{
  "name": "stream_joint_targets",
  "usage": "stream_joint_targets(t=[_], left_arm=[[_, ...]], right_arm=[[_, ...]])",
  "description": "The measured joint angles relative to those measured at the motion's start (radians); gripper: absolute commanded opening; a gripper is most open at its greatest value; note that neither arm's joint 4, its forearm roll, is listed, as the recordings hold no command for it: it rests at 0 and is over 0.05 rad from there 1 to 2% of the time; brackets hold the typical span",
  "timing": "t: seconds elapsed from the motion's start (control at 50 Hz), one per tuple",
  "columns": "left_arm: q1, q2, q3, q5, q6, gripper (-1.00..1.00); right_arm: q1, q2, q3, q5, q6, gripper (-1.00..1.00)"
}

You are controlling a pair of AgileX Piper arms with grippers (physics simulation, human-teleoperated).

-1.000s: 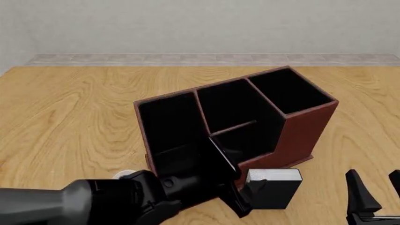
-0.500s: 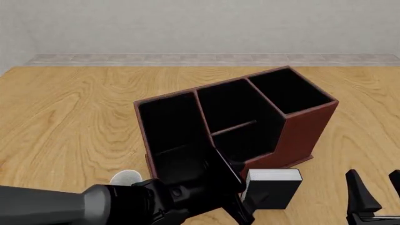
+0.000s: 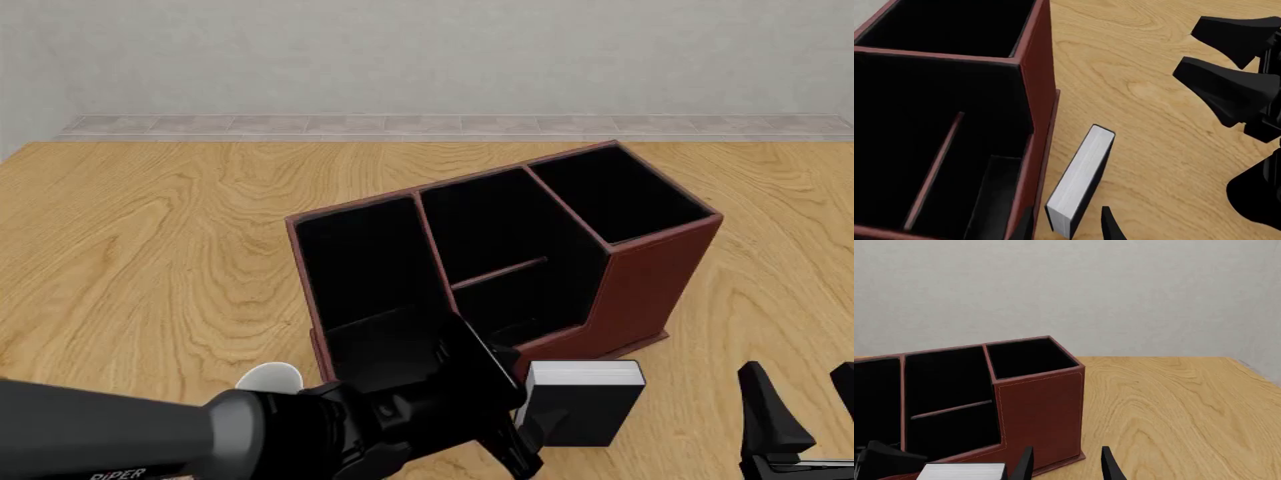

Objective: Pick up the book and place it in the back compartment of the caddy.

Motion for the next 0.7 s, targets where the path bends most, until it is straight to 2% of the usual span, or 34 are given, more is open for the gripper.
stream_joint_targets(t=[0.7], left_arm=[[0.007,0.073,-0.064,0.004,0.010,1.00]], right_arm=[[0.000,0.000,0.000,-0.001,0.000,1.00]])
